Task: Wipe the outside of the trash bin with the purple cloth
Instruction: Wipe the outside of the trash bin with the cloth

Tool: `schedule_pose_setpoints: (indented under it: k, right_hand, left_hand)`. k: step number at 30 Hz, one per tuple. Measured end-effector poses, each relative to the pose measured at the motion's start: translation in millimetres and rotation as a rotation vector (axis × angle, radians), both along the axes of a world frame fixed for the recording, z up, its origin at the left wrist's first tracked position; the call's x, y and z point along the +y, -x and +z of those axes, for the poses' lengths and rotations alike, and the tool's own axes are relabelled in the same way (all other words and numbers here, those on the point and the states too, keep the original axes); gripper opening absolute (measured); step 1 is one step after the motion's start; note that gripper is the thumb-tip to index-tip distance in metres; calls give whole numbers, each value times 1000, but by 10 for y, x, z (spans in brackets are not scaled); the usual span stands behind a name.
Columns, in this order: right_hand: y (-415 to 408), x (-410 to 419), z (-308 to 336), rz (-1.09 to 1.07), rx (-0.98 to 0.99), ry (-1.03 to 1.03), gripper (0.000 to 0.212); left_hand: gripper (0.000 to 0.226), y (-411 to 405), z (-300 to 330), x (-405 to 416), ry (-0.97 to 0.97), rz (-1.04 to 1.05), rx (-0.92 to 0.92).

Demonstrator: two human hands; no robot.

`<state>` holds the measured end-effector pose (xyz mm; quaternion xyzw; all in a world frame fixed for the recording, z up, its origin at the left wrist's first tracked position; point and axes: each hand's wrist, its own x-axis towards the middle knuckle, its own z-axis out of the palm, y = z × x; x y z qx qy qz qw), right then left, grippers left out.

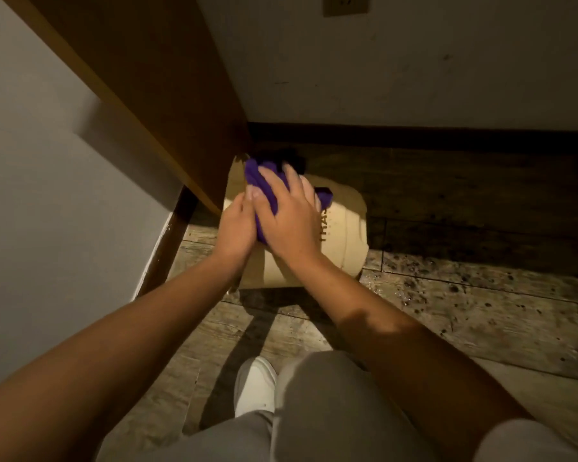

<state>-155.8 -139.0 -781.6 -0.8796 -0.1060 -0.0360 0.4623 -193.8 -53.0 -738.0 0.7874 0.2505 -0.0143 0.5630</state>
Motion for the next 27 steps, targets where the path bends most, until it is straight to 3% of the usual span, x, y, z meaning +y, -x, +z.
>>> schedule_pose_setpoints:
  k: [5,8,10,12,16,20,23,27]
  right_hand:
    - [-56,-329,-629,-109,72,155,47]
    - [-246,-792,-921,-270,316,95,42]
    - [-248,-986,-1001,-345,440,7,34]
    - [-136,-943,-954,-319,386,-44,30]
    - [160,-335,-555,-74,135,-140,32]
    - [311,130,-200,63,22,-91,38]
    - [191,-160,-496,-28,83,16,43]
    - [91,-858,-1072,-287,353,-43,35]
  left_hand:
    - [50,200,-182,187,-1,123,125]
    - [57,202,-195,213,-60,144,105]
    - [46,192,-188,200,-122,122,82]
    - [41,147,-201,202,-132,106,65]
    - [68,23,-191,181,-99,99,71]
    - [69,-45,-152,186,-109,58,45]
    - [65,13,-194,246,-136,70,46]
    - [54,49,-222,270,-143,116,50]
